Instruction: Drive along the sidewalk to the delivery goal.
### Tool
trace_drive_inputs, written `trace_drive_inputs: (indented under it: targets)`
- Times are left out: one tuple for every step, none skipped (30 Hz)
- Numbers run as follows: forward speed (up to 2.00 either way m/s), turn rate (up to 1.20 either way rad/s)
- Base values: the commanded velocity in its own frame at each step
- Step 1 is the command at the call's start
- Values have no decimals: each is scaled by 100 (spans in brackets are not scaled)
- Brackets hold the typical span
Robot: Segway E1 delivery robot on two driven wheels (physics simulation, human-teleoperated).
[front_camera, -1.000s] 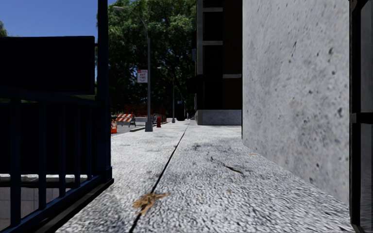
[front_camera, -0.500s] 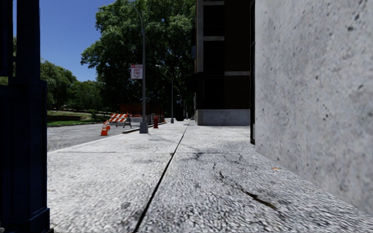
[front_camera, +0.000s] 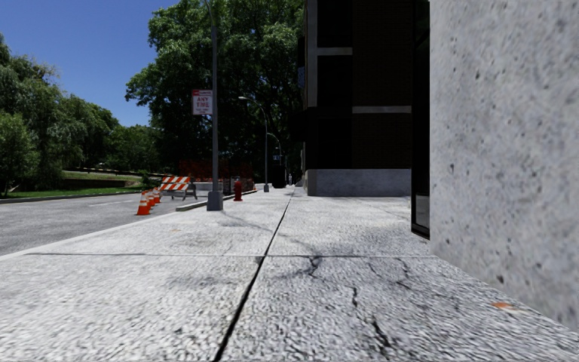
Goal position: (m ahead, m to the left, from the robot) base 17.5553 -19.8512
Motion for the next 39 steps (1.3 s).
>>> trace_drive_inputs:
  targets:
    - [200, 0]
    - [200, 0]
    - [200, 0]
    - [200, 0]
    - [200, 0]
    - [200, 0]
    - [200, 0]
    - [200, 0]
    - [200, 0]
    - [200, 0]
    - [200, 0]
    - [200, 0]
    - [200, 0]
    - [200, 0]
    - [200, 0]
    - [200, 0]
    - [200, 0]
    - [200, 0]
    - [200, 0]
    - [200, 0]
    - [200, 0]
    - [200, 0]
    - [200, -6]
    - [200, -9]
    - [200, -15]
    - [200, -15]
    - [200, -19]
    - [200, -19]
    - [200, -20]
    - [200, -20]
    - [200, -20]
    - [200, -20]
    - [200, -20]
    - [200, -22]
    - [200, -22]
    - [200, -26]
    - [200, -28]
    - [200, -28]
    - [200, -28]
